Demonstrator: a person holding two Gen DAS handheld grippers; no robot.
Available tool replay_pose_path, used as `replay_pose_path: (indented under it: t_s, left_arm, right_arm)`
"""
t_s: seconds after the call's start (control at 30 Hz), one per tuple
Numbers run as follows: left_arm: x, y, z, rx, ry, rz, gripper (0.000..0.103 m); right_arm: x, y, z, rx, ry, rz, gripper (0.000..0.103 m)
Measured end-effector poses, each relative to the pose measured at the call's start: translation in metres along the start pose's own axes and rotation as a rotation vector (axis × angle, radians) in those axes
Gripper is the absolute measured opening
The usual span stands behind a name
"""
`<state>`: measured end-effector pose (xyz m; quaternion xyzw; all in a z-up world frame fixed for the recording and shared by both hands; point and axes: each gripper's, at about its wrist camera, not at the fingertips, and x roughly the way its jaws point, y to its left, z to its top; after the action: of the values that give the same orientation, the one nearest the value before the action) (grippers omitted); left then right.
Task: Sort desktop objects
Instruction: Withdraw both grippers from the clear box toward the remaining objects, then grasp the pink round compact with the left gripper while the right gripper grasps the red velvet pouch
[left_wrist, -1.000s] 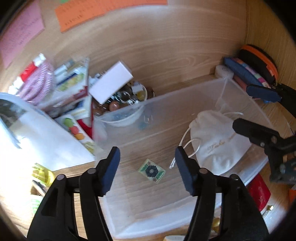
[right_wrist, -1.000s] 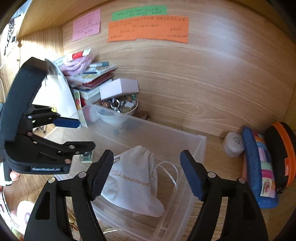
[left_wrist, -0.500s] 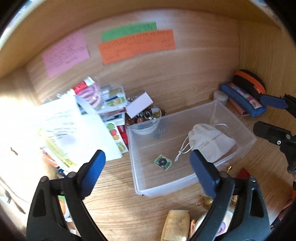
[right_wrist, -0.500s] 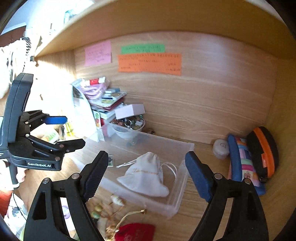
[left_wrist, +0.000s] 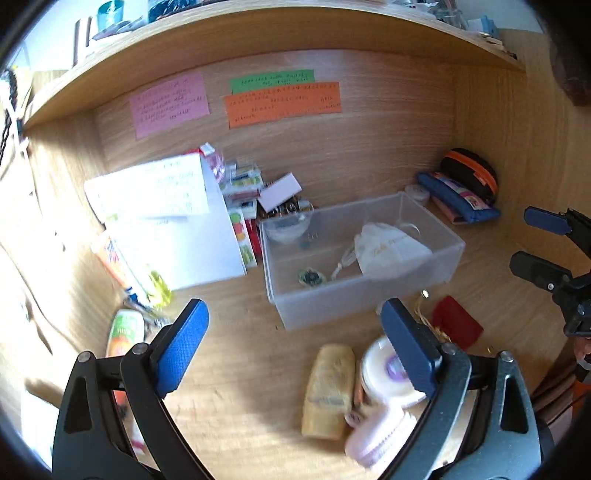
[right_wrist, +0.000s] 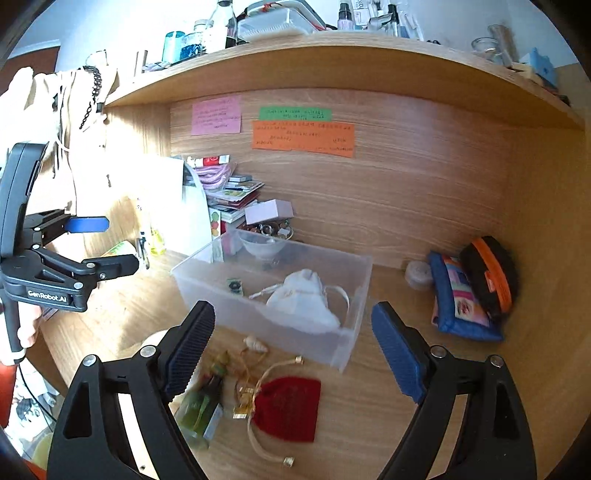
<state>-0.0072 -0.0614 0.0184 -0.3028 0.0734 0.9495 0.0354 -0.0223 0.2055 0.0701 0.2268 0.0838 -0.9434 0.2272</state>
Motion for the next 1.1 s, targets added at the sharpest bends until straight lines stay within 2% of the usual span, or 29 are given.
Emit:
replay_pose_path:
  t_s: [0.27, 0.43, 0.53, 0.67, 0.8, 1.1]
  left_arm:
    - [-0.008, -0.006, -0.052, -0.082, 0.069, -0.068, 0.096]
    - [-0.004, -0.014, -0.078, -0.115, 0.115, -0.115, 0.096]
    - [0.0, -0.02, -0.092, -0.114, 0.14, -0.151, 0.096]
    - [0.011, -0.029, -0.108, -0.109, 0.184, -0.161, 0.096]
    - [0.024, -0.033, -0.116, -0.122, 0.217, -0.181, 0.096]
    - [0.036, -0.031, -0.108, -0.15, 0.198, -0.211, 0.095]
  right_arm:
    - [-0.009, 0.005, -0.037, 0.046, 0.048, -0.005, 0.086]
    - [0.013, 0.002, -0.057, 0.075, 0.131, -0.035, 0.086]
    - [0.031, -0.001, -0.069, 0.095, 0.197, -0.019, 0.086]
    - [0.055, -0.002, -0.081, 0.096, 0.27, -0.021, 0.086]
    - [0.073, -0.001, -0.085, 0.104, 0.319, -0.011, 0.086]
    - [0.085, 0.009, -0.087, 0.1, 0.386, -0.023, 0.086]
